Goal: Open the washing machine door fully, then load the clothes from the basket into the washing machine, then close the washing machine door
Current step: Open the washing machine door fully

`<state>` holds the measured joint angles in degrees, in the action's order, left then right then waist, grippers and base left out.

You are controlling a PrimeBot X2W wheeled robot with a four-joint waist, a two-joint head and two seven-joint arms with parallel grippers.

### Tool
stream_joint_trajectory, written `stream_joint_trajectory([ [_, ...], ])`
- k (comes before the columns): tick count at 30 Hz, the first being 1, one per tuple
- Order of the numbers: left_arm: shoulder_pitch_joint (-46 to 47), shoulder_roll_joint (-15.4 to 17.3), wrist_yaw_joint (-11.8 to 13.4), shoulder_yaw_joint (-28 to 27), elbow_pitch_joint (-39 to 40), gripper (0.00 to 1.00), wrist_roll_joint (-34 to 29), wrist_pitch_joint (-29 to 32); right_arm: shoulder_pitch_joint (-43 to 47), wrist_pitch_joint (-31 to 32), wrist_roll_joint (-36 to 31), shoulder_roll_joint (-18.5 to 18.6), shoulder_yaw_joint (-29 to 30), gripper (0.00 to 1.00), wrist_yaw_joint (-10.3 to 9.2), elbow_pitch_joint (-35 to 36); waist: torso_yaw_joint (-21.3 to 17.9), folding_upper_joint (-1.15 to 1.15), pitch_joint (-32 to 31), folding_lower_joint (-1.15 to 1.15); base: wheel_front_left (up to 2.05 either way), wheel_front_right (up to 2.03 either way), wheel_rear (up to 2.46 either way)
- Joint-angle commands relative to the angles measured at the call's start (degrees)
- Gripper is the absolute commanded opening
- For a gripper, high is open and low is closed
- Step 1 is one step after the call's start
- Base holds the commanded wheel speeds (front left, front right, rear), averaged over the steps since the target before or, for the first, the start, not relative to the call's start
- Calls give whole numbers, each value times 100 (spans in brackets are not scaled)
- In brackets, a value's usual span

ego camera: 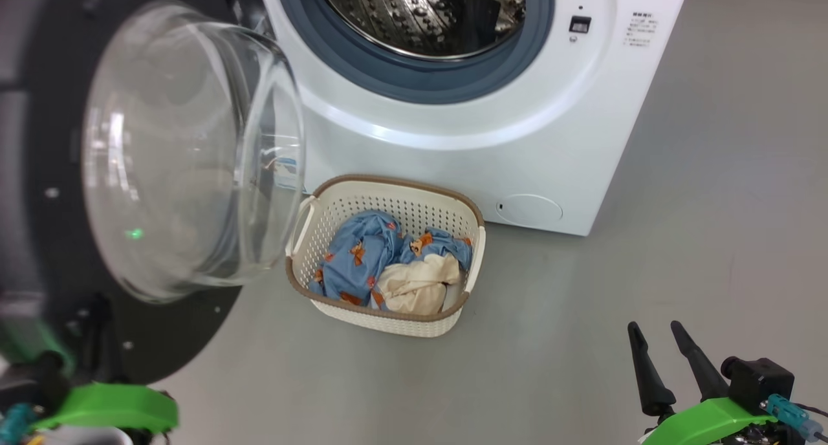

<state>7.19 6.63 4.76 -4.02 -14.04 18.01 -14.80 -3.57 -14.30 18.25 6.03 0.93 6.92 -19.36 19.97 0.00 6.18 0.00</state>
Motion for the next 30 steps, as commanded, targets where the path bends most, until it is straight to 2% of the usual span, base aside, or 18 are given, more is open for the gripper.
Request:
stream_joint_trajectory([
  [1, 338, 281, 105, -414, 53, 0, 44, -20, -182, -70, 18, 79, -152, 100, 57, 123, -51, 0, 80, 0, 0, 0, 0],
  [14, 1000, 424, 116, -1445, -440, 0, 94, -20, -322, -70, -20, 314, -164, 100, 57, 168, -97, 0, 481, 0, 0, 0, 0],
  [22, 1425, 556, -42, -2074, -830, 0, 80, -20, -381, -41, 8, 507, -189, 100, 57, 191, -125, 0, 628, 0, 0, 0, 0],
  [30, 1699, 654, -260, -2414, -1207, 0, -109, -20, -430, 39, 10, 592, -213, 100, 57, 287, -196, 0, 725, 0, 0, 0, 0],
])
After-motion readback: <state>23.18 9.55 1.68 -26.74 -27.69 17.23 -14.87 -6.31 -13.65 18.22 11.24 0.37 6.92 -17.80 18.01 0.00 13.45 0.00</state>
